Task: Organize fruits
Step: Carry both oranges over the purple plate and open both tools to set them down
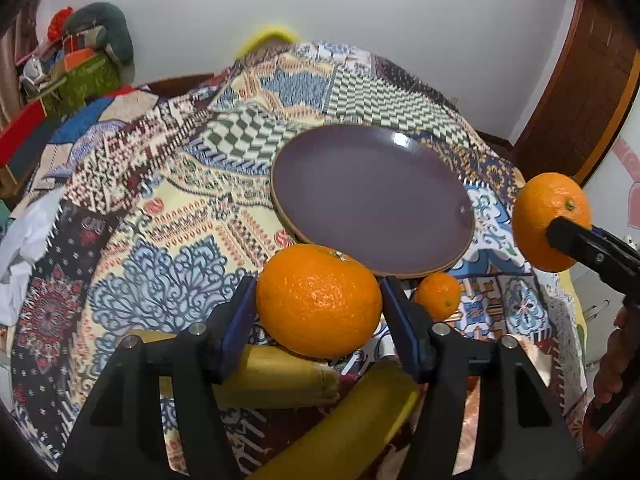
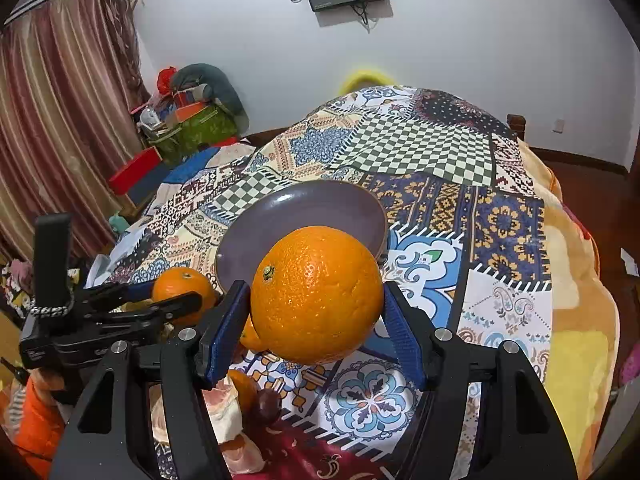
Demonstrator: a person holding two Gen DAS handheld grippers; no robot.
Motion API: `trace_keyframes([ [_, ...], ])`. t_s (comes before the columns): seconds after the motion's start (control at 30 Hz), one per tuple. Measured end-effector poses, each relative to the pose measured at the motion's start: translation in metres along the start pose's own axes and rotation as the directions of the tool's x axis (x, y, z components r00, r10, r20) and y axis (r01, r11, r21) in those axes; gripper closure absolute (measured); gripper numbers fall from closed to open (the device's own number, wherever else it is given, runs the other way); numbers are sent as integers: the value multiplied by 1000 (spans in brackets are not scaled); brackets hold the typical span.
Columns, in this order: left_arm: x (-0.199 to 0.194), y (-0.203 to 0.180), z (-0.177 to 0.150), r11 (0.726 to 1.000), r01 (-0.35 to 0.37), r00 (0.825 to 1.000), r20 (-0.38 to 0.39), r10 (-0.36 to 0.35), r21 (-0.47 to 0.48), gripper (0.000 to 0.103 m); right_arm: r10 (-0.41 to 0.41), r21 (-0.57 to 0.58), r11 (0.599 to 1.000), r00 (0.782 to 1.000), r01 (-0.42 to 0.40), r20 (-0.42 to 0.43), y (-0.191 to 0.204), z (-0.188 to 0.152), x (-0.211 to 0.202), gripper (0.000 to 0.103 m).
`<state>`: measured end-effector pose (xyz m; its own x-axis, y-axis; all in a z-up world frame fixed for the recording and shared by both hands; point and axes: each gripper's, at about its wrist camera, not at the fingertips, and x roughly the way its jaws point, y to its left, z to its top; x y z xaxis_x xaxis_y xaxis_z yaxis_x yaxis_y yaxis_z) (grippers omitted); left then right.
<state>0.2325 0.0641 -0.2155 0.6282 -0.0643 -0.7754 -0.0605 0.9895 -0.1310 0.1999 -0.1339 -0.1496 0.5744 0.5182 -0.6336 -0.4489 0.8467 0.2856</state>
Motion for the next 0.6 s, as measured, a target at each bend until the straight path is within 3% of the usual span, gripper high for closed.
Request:
trace_keyframes([
  [0.33, -47, -4, 30, 1000, 5, 990, 144, -4, -7, 41, -9, -22, 1000, 998, 10, 60, 3, 17, -11, 40],
  [0.6, -63, -9, 56, 1000, 17, 974, 226, -17, 2, 41, -20, -61, 998, 992, 27, 121, 7, 38, -13, 40],
])
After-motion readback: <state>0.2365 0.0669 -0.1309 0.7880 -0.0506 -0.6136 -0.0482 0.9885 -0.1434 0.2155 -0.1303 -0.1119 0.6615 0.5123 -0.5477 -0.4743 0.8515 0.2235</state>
